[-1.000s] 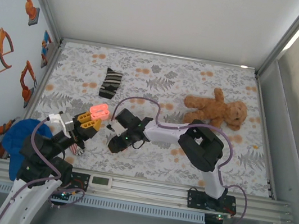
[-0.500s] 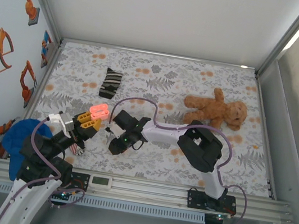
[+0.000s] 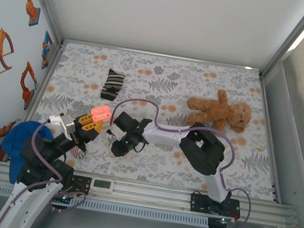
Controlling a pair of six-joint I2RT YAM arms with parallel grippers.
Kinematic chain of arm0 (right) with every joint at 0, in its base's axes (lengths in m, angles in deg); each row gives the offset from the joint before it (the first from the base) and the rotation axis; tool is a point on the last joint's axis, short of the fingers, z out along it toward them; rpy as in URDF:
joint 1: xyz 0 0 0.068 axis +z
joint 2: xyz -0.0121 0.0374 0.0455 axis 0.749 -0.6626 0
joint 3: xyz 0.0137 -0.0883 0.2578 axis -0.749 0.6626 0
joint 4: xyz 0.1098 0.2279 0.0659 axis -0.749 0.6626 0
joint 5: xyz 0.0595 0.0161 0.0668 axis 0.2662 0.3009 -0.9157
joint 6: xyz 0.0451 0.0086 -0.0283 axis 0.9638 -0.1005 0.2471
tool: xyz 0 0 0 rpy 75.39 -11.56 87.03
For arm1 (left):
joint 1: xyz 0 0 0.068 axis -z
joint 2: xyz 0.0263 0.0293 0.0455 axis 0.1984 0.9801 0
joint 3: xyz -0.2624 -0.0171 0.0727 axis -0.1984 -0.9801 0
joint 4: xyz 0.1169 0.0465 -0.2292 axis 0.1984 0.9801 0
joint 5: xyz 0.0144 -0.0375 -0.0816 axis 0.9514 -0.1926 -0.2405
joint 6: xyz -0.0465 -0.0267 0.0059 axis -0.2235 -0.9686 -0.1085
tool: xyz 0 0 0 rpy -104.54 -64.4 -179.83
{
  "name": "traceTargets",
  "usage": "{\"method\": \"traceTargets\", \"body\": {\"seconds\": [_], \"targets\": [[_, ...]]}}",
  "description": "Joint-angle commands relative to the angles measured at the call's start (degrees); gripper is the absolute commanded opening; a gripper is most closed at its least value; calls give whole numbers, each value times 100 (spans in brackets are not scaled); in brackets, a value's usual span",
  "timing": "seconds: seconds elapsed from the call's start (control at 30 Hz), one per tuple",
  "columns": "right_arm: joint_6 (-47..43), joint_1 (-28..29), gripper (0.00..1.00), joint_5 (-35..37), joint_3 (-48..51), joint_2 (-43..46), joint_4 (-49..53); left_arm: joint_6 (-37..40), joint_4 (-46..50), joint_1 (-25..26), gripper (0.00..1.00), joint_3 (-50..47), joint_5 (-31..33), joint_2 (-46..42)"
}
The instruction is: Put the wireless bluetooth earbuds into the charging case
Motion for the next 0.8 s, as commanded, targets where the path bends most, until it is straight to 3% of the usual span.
{"method": "traceTargets", "body": {"seconds": [0.0,0.77], "targets": [[0,87,20,63,-14,-102,-37,103,-106,22,0,99,7,-64],[-74,-114,18,457,483,1020,-435,78,-96,20,0,126,41,-65]]}}
